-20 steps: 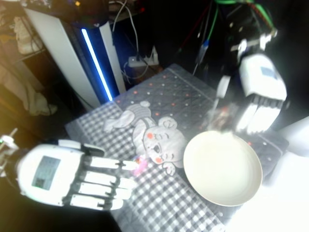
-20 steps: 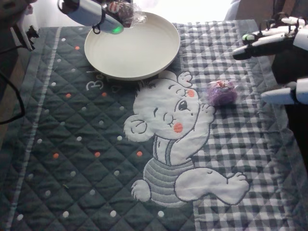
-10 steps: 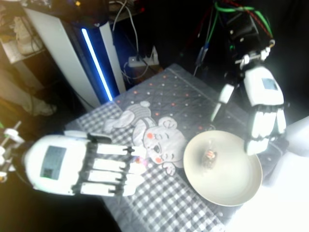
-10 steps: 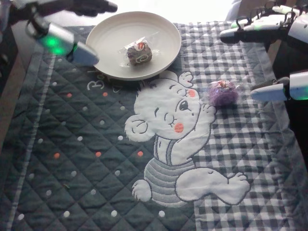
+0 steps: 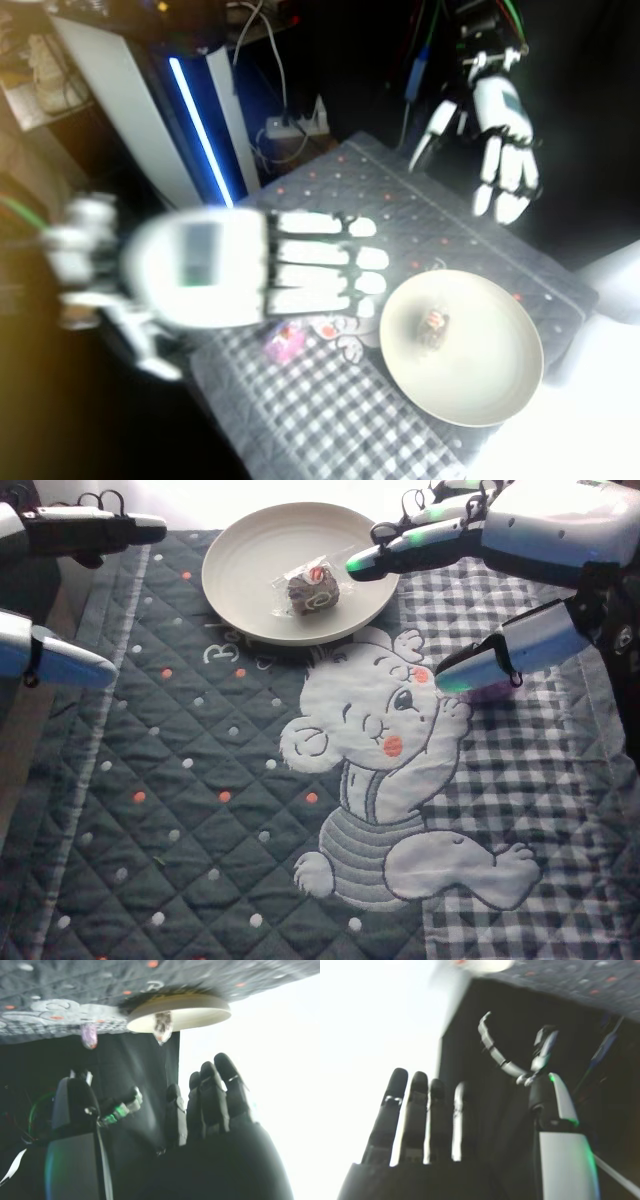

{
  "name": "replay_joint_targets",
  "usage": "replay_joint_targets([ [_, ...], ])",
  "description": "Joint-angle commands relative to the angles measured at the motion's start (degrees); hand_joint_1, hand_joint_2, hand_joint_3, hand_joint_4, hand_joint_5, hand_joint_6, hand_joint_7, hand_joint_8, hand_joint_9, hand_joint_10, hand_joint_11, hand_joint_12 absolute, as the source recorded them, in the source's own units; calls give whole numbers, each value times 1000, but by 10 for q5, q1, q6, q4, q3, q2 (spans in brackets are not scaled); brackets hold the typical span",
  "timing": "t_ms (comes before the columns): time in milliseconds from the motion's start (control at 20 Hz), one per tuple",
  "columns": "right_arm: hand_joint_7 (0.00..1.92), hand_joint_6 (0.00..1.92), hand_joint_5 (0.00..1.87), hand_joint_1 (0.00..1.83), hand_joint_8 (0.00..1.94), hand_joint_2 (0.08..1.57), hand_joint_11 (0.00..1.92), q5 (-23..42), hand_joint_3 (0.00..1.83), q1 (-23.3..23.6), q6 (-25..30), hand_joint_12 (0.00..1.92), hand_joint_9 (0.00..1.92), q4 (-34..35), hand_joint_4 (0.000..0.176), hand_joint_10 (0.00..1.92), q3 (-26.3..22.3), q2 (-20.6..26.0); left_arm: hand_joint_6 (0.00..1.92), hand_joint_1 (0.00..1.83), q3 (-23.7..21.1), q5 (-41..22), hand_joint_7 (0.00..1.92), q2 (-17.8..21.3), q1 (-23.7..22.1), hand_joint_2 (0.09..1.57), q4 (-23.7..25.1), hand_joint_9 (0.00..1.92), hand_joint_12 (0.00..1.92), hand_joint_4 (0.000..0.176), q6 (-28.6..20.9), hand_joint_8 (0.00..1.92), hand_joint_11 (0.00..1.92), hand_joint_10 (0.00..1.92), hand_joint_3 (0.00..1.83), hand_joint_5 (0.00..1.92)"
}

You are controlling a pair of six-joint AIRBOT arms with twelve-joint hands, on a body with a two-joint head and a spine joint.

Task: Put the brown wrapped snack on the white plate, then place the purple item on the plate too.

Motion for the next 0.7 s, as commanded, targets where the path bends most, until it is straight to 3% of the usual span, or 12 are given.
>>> replay_joint_targets([
  [0, 240, 10, 355, 761, 8, 913, 0, 24, 0, 9, 3, 877, 242, 36, 147, 8, 3, 7, 3, 756, -3, -74, 290, 1, 1, 894, -25, 338, 999, 121, -3, 11, 0, 15, 4, 301],
  [50, 238, 4, 358, 770, 3, 914, 0, 2, 0, 9, 3, 825, 226, 25, 150, 2, 4, 6, 0, 752, -5, -78, 288, 5, 10, 896, -33, 338, 999, 127, -3, 8, 0, 14, 4, 293],
  [100, 253, 0, 339, 827, 0, 908, 0, -10, 2, 9, 3, 986, 282, 16, 171, 6, 4, 6, 0, 786, -7, -79, 285, 7, 14, 901, -37, 322, 959, 126, -3, 4, 0, 5, 3, 288],
  [150, 250, 2, 330, 875, 2, 911, 0, -28, 1, 9, 5, 1132, 296, 1, 175, 6, 5, 6, 3, 826, -7, -77, 298, 8, 18, 896, -40, 334, 1011, 124, -3, 4, 0, 7, 0, 306],
  [200, 251, 0, 323, 903, 1, 913, 4, -40, 0, 9, 5, 1199, 356, -9, 158, 13, 7, 5, 7, 855, -7, -75, 308, 8, 21, 890, -41, 363, 1076, 112, -3, 3, 0, 12, 0, 342],
  [350, 292, 3, 359, 929, 4, 908, 27, -64, 0, 9, 9, 1189, 407, -34, 147, 15, 18, -5, 3, 824, -7, -75, 319, 5, 20, 888, -41, 383, 1013, 118, -3, 2, 0, 9, 0, 350],
  [400, 301, 0, 355, 946, 5, 912, 19, -68, 2, 9, 9, 1178, 419, -36, 160, 16, 22, -12, 9, 835, -6, -76, 323, 4, 20, 889, -41, 365, 1009, 112, -3, 3, 0, 1, 0, 369],
  [450, 297, 1, 356, 963, 2, 910, 8, -72, 1, 9, 9, 1170, 413, -38, 155, 11, 28, -22, 3, 832, -6, -77, 361, 3, 20, 890, -41, 400, 1103, 89, -3, 2, 15, 6, 0, 406],
  [500, 342, 2, 387, 993, 4, 893, 77, -77, 0, 9, 9, 1198, 482, -40, 141, 23, 35, -34, 3, 788, -6, -78, 377, 3, 20, 919, -41, 409, 1159, 84, -3, 2, 2, 5, 3, 432],
  [550, 389, 2, 425, 993, 3, 890, 194, -80, 0, 9, 9, 1097, 520, -43, 118, 12, 39, -39, 7, 765, -6, -79, 406, 3, 20, 936, -41, 417, 1196, 73, -4, 5, 5, 4, 3, 471],
  [650, 428, 2, 450, 1014, 4, 894, 225, -82, 0, 9, 9, 1074, 527, -46, 120, 7, 41, -46, 5, 780, -6, -79, 413, 4, 21, 941, -39, 411, 1169, 68, -6, 4, 0, 1, 3, 479],
])
